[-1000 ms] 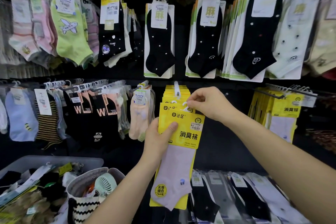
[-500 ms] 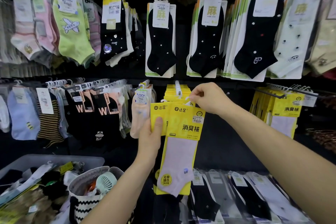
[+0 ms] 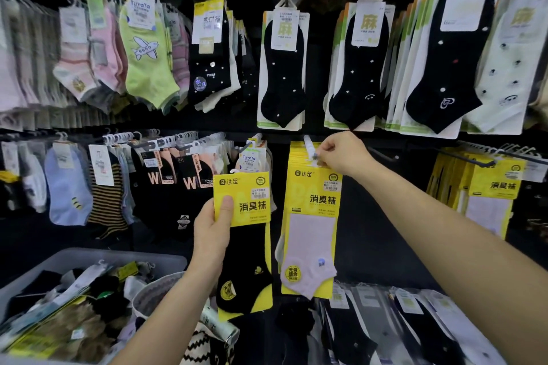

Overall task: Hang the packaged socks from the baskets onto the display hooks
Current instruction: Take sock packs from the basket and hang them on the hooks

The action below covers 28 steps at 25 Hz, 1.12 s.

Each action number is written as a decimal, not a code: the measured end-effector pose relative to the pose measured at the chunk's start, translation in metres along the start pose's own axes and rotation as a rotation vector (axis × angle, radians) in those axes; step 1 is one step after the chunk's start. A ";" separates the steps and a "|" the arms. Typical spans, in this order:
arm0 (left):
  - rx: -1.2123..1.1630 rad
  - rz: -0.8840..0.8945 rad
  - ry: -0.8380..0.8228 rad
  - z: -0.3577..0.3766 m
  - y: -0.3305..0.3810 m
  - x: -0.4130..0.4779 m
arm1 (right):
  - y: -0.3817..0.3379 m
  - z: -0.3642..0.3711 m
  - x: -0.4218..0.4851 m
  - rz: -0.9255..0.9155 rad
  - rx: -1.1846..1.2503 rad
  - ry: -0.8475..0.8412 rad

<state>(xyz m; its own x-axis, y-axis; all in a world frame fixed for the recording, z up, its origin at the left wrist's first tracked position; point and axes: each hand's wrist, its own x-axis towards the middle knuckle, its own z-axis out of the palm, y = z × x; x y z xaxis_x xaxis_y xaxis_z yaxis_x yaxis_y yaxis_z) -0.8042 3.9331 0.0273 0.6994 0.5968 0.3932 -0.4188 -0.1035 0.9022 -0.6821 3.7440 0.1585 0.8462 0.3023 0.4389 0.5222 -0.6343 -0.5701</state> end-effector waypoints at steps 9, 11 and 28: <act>-0.034 0.048 -0.254 0.047 0.004 -0.019 | -0.010 0.006 -0.053 -0.326 -0.010 0.020; -0.032 0.029 -0.299 0.060 0.003 -0.024 | -0.008 0.004 -0.057 -0.316 -0.021 -0.130; 0.005 0.068 -0.037 0.106 -0.002 0.001 | 0.002 0.002 -0.010 -0.081 0.073 0.076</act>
<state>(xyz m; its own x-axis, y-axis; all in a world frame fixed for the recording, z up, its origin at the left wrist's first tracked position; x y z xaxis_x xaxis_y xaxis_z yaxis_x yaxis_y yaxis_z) -0.7410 3.8495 0.0447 0.6906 0.5586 0.4594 -0.4627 -0.1470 0.8742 -0.6896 3.7412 0.1512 0.7917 0.2940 0.5355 0.5974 -0.5557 -0.5782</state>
